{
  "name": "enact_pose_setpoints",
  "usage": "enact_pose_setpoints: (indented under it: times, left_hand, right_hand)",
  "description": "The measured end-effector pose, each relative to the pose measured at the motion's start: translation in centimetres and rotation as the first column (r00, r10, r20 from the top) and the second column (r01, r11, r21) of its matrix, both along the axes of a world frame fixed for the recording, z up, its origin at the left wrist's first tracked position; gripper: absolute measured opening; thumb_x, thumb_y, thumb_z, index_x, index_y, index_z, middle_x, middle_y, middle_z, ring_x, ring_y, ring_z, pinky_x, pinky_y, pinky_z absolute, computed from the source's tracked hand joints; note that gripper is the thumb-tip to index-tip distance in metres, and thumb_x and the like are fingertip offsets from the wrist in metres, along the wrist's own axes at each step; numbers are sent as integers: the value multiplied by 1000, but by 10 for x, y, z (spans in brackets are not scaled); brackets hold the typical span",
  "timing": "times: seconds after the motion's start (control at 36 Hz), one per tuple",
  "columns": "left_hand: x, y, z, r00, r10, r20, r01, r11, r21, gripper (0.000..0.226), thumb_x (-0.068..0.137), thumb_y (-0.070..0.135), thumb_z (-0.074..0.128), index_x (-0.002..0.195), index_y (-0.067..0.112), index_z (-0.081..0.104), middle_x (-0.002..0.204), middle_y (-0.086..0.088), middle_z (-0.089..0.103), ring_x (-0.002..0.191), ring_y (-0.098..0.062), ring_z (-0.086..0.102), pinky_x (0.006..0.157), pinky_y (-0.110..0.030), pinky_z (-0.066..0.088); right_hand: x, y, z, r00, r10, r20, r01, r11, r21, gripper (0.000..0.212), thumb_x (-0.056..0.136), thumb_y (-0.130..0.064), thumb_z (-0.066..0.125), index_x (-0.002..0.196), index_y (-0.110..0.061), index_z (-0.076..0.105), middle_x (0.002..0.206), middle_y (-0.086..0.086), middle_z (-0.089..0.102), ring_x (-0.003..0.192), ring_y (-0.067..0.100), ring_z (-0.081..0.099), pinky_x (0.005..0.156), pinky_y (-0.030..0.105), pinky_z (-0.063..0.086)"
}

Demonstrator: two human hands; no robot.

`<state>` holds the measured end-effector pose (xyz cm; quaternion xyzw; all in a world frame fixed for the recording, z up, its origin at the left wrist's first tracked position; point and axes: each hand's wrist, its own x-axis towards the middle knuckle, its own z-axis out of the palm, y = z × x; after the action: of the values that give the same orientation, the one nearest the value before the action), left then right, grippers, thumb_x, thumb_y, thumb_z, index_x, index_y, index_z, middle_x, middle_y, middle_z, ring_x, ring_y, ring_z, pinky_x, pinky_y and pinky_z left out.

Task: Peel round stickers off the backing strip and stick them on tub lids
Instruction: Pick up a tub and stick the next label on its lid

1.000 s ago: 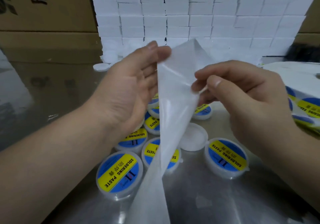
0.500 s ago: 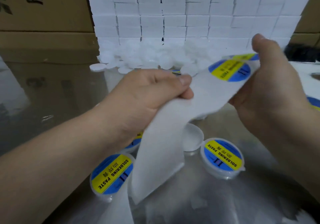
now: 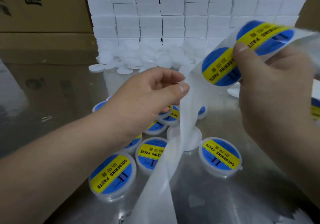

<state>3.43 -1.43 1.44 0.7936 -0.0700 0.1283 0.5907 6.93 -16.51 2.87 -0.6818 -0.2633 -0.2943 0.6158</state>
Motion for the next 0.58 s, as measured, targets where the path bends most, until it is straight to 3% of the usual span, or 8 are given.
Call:
enact_pose_setpoints:
  times: [0.11, 0.28, 0.36, 0.42, 0.47, 0.53, 0.56, 0.58]
  left_hand:
    - [0, -1, -1, 997, 68, 36, -70, 995, 71, 20, 80, 33, 66, 100, 34, 61, 98, 14, 68, 89, 3, 63, 80, -20, 49]
    - [2, 1, 0, 986, 147, 75, -153, 986, 71, 14, 82, 32, 60, 94, 38, 58, 97, 17, 66, 89, 5, 62, 83, -18, 49]
    - [2, -1, 0, 988, 135, 74, -141, 987, 84, 15, 81, 32, 59, 96, 37, 58, 96, 18, 66, 88, 7, 61, 80, -13, 49]
    - [2, -1, -1, 988, 136, 74, -142, 986, 89, 18, 81, 33, 59, 99, 36, 58, 97, 19, 66, 88, 9, 60, 78, -9, 48]
    - [3, 0, -1, 985, 152, 78, -159, 984, 85, 21, 82, 34, 58, 102, 36, 59, 98, 19, 66, 89, 9, 60, 81, -11, 48]
    - [4, 0, -2, 984, 161, 80, -168, 982, 87, 22, 82, 34, 58, 104, 34, 60, 98, 18, 66, 90, 8, 60, 84, -15, 48]
    - [4, 0, -3, 983, 165, 82, -172, 981, 95, 22, 82, 34, 57, 104, 34, 61, 97, 18, 66, 90, 8, 60, 85, -17, 48]
    - [4, 0, -3, 982, 170, 88, -178, 979, 103, 21, 83, 34, 57, 103, 34, 62, 96, 19, 66, 90, 8, 60, 86, -18, 48]
  right_hand:
    - [6, -3, -11, 995, -103, -7, 100, 981, -163, 45, 92, -26, 52, 84, 18, 56, 79, 34, 61, 71, 42, 56, 61, 48, 43]
    - [10, -6, -8, 991, -128, -36, 109, 934, -339, 45, 92, -27, 51, 86, 18, 58, 76, 35, 59, 59, 38, 45, 51, 46, 37]
    - [11, -5, -12, 992, -113, -48, 84, 911, -404, 42, 91, -26, 52, 81, 12, 64, 73, 27, 64, 53, 32, 46, 53, 41, 39]
    - [12, -4, -15, 996, -65, -62, 30, 889, -456, 37, 90, -22, 55, 58, -12, 69, 56, 2, 68, 53, 14, 57, 43, 23, 40]
    - [7, 0, -18, 996, -23, -85, -28, 834, -551, 56, 89, -21, 56, 33, -26, 53, 30, -20, 44, 41, -9, 49, 43, 5, 34]
    - [2, 5, -19, 999, -8, -40, -20, 758, -651, 45, 88, -28, 54, 48, -49, 52, 35, -25, 42, 41, -10, 44, 46, 2, 33]
    - [2, 6, -20, 1000, 18, -23, -29, 740, -672, 35, 86, -31, 52, 53, -43, 54, 40, -25, 44, 42, -7, 44, 46, 5, 34]
    - [2, 6, -21, 999, 42, -15, -41, 739, -672, 33, 83, -33, 50, 52, -24, 53, 45, -22, 47, 44, -3, 45, 46, 8, 35]
